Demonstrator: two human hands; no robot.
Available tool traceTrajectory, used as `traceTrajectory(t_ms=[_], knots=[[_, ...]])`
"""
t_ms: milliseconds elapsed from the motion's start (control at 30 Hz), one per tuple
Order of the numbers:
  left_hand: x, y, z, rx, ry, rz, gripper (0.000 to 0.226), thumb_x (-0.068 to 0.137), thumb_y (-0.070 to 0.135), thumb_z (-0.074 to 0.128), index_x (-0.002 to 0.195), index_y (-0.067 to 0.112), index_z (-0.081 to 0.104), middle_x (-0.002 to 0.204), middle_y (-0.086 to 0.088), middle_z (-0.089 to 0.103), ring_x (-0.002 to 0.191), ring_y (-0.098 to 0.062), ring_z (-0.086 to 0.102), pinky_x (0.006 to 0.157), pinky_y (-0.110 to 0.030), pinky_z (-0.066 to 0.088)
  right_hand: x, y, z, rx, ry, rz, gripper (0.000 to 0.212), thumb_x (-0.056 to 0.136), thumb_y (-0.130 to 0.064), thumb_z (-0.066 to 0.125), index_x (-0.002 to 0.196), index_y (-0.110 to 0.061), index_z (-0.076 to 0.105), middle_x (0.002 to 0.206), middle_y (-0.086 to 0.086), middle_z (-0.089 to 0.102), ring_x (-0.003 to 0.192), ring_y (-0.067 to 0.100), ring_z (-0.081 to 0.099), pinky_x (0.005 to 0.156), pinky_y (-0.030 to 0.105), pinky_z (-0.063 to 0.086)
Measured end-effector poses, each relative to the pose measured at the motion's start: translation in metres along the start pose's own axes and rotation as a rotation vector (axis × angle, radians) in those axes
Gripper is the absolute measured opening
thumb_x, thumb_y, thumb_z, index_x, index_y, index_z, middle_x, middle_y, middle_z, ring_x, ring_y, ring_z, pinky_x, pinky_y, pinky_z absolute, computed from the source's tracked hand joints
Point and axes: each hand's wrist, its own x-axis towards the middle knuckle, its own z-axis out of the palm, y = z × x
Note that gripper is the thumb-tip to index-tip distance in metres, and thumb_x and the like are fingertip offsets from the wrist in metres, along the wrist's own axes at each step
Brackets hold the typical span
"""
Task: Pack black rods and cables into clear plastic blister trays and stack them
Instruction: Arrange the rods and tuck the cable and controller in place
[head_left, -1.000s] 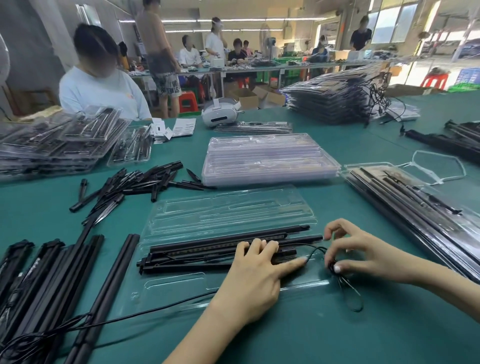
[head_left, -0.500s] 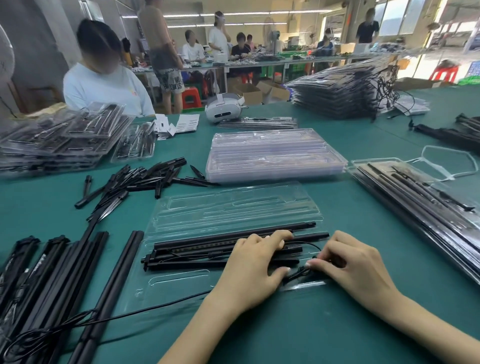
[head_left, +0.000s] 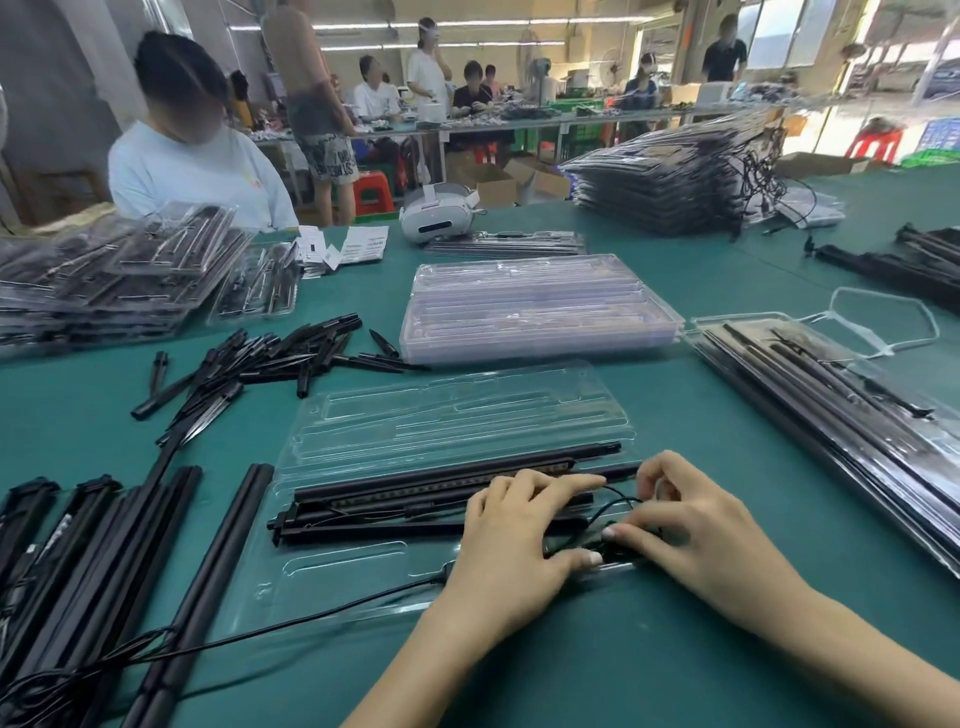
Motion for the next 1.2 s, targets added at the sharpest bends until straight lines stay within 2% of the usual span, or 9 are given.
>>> traceTrajectory(t_ms=[133, 233, 400, 500, 700, 833, 933, 1033, 1200], knots=[[-0.005, 0.011, 0.002, 0.118, 0.038, 0.094, 0.041, 0.092, 0.04, 0.055, 0.129, 0.054, 0.046, 0.137, 0.028, 0.032, 0.128, 0.001, 0.02, 0.095, -0.025, 0.008, -0.006, 0.002, -0.01, -0.132, -0.066, -0.196, 0.032, 0.096, -0.04, 0.05, 0.086, -0.023, 0.076, 0.086, -0.009, 0.061, 0.073, 0.01, 0.053, 0.067, 0.02, 0.044], [-0.007, 0.017, 0.005, 0.212, 0.128, 0.144, 0.029, 0.091, 0.035, 0.056, 0.12, 0.042, 0.06, 0.115, 0.017, 0.049, 0.111, -0.01, 0.039, 0.084, -0.026, 0.018, -0.005, 0.001, -0.015, -0.21, -0.098, -0.229, 0.035, 0.096, -0.038, 0.045, 0.091, -0.023, 0.076, 0.08, -0.012, 0.065, 0.071, 0.013, 0.059, 0.067, 0.021, 0.046], [-0.008, 0.011, 0.006, -0.267, 0.205, -0.085, 0.036, 0.072, 0.029, 0.08, 0.105, 0.028, 0.067, 0.079, 0.013, 0.057, 0.069, 0.004, 0.049, 0.066, -0.01, 0.035, -0.017, 0.001, -0.013, -0.1, -0.07, -0.117, 0.028, 0.095, -0.033, 0.052, 0.108, -0.02, 0.073, 0.095, -0.014, 0.067, 0.085, 0.009, 0.055, 0.081, 0.022, 0.044], [-0.009, 0.015, 0.003, -0.323, 0.159, -0.153, 0.03, 0.069, 0.027, 0.082, 0.096, 0.027, 0.07, 0.069, 0.011, 0.06, 0.061, 0.002, 0.051, 0.061, -0.012, 0.038, -0.027, 0.002, -0.013, -0.087, -0.037, -0.068, 0.036, 0.095, -0.037, 0.048, 0.122, -0.021, 0.067, 0.112, -0.02, 0.064, 0.089, 0.004, 0.044, 0.086, 0.022, 0.036], [-0.01, 0.029, 0.003, 0.007, 0.2, -0.071, 0.017, 0.084, 0.037, 0.067, 0.098, 0.028, 0.07, 0.092, 0.012, 0.068, 0.09, -0.004, 0.055, 0.073, -0.017, 0.034, -0.038, -0.002, -0.016, -0.468, -0.024, -0.197, 0.056, 0.1, -0.049, 0.021, 0.125, -0.024, 0.065, 0.116, -0.018, 0.066, 0.086, 0.013, 0.051, 0.078, 0.034, 0.032], [-0.03, 0.029, 0.007, 0.296, 0.244, 0.046, 0.015, 0.083, 0.036, 0.069, 0.077, 0.023, 0.075, 0.067, 0.01, 0.068, 0.068, -0.013, 0.058, 0.066, -0.021, 0.041, -0.034, -0.002, -0.018, -0.529, -0.034, -0.252, 0.064, 0.101, -0.05, 0.016, 0.118, -0.02, 0.069, 0.11, -0.015, 0.07, 0.08, 0.015, 0.058, 0.075, 0.034, 0.032], [-0.053, 0.042, 0.025, 0.462, 0.152, 0.045, 0.046, 0.077, 0.052, 0.05, 0.087, 0.018, 0.079, 0.086, 0.002, 0.075, 0.074, -0.016, 0.069, 0.078, -0.028, 0.037, -0.032, -0.003, -0.02, -0.472, -0.07, -0.214, 0.063, 0.1, -0.052, 0.017, 0.12, -0.023, 0.069, 0.11, -0.019, 0.069, 0.084, 0.01, 0.046, 0.075, 0.031, 0.031], [-0.06, 0.056, 0.035, 0.601, 0.058, -0.051, 0.069, 0.049, 0.066, 0.074, 0.09, 0.01, 0.078, 0.094, -0.009, 0.074, 0.084, -0.02, 0.071, 0.084, -0.034, 0.036, -0.031, -0.002, -0.017, -0.427, -0.086, -0.204, 0.061, 0.101, -0.05, 0.018, 0.119, -0.023, 0.069, 0.107, -0.018, 0.067, 0.086, 0.009, 0.042, 0.075, 0.028, 0.031], [-0.047, 0.064, 0.036, 0.578, 0.004, -0.11, 0.072, 0.038, 0.066, 0.075, 0.084, 0.012, 0.079, 0.085, -0.006, 0.075, 0.078, -0.015, 0.071, 0.072, -0.024, 0.057, -0.022, 0.002, -0.019, -0.4, -0.096, -0.203, 0.062, 0.099, -0.053, 0.018, 0.109, -0.027, 0.073, 0.12, -0.009, 0.063, 0.093, 0.013, 0.042, 0.073, 0.026, 0.038]])
